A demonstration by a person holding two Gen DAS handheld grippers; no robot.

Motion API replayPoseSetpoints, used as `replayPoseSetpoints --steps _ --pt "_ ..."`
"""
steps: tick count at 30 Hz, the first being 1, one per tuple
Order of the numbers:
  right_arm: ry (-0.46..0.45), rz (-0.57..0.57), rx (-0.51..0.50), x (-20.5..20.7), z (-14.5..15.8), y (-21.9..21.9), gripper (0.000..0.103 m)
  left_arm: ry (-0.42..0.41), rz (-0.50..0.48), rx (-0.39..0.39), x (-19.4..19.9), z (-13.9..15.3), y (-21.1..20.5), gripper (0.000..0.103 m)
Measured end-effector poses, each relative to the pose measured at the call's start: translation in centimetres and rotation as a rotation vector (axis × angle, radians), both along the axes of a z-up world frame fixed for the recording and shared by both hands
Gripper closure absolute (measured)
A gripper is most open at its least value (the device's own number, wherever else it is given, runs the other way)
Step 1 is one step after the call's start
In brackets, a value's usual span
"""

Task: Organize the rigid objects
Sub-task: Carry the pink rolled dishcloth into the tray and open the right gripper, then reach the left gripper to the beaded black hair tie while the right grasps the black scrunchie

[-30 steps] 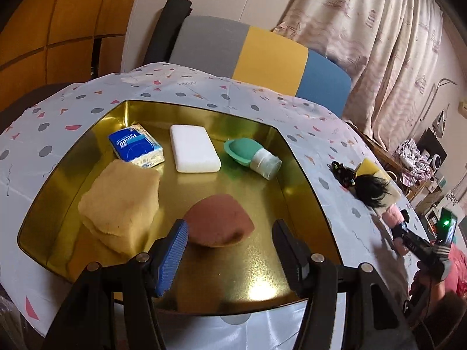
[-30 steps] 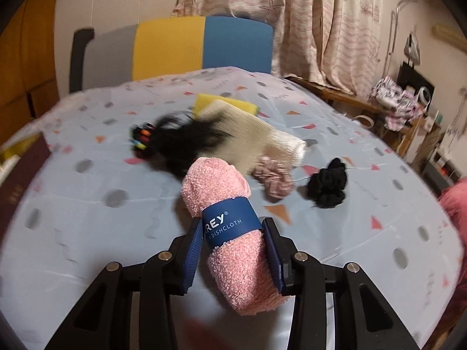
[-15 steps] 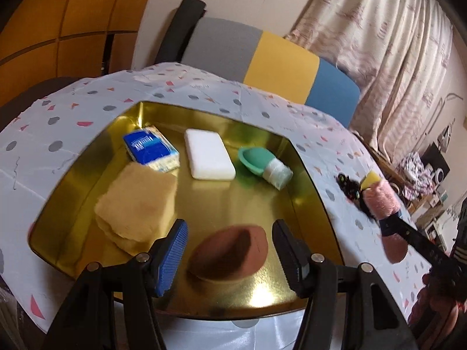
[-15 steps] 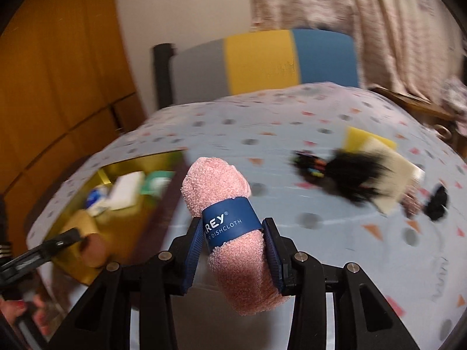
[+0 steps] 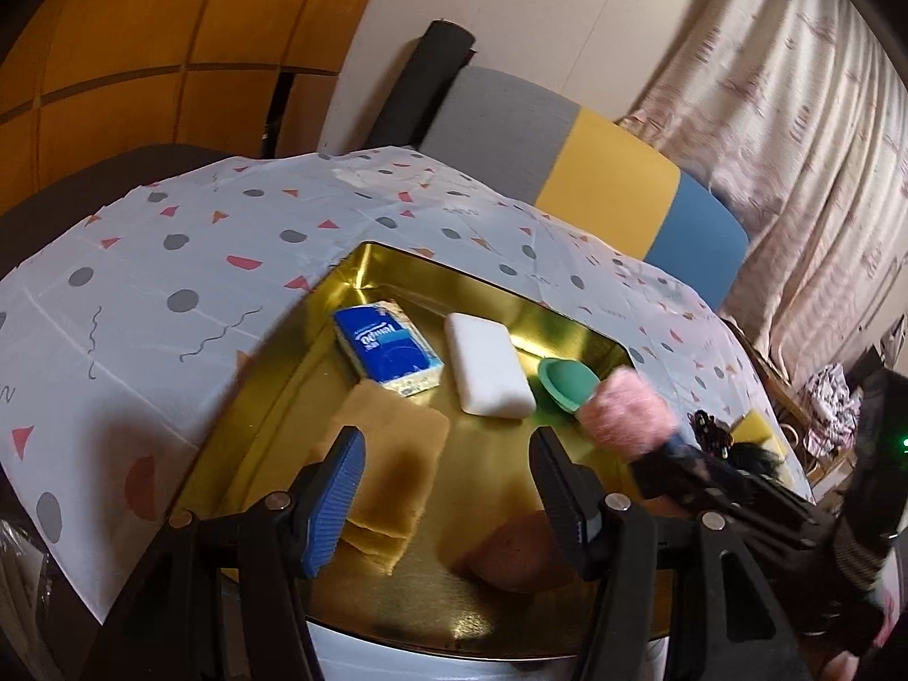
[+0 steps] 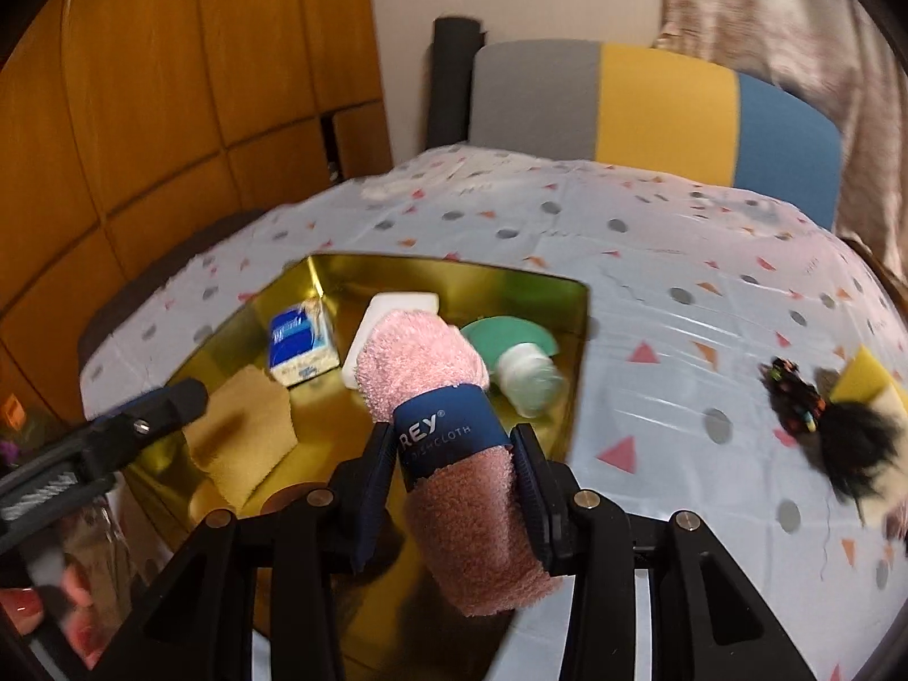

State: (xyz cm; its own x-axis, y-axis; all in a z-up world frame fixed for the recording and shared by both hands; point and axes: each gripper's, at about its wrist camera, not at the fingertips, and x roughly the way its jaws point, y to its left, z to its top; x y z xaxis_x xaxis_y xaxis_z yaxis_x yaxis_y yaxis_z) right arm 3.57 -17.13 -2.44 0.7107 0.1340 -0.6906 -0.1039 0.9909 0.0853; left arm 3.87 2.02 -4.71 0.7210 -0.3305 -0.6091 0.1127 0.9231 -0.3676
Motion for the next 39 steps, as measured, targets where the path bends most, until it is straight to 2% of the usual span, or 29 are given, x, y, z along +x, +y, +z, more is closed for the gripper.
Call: replayPoseSetpoints --steps 8,10,15,20,26,33,39 --pt "0.053 -0.012 -0.027 3.1 -1.0 0.5 0.059 0.008 0.006 -0.015 0.1 0.0 0.3 0.042" --pt "0.033 -0.022 -0.002 2.5 -0.6 0.1 0.048 0.008 0.004 -0.018 0.1 0.0 0.2 0.042" --pt "-0.022 -0.062 0.039 0.3 0.4 -1.1 0.045 0.016 -0.026 -0.028 0.0 -0.2 -0.4 0.042" --pt "-0.086 -0.124 0.025 -2.4 1.4 -3.2 0.036 0.000 -0.085 -0.043 -0.6 0.1 -1.7 0.042" --pt "-0.064 -0.226 -0.002 -5.5 0.4 -8.1 0.034 -0.023 -0.176 -0.028 -1.9 0.7 -4.3 0.042" --pt "-0.016 -0.394 0.023 -9.9 -2.0 -15.6 0.034 -0.036 -0.326 -0.005 -4.0 0.8 -8.2 0.042" --pt "0.008 -0.533 0.063 -13.8 -3.8 -21.5 0.031 0.000 -0.444 0.041 -6.1 -0.1 -11.7 0.042"
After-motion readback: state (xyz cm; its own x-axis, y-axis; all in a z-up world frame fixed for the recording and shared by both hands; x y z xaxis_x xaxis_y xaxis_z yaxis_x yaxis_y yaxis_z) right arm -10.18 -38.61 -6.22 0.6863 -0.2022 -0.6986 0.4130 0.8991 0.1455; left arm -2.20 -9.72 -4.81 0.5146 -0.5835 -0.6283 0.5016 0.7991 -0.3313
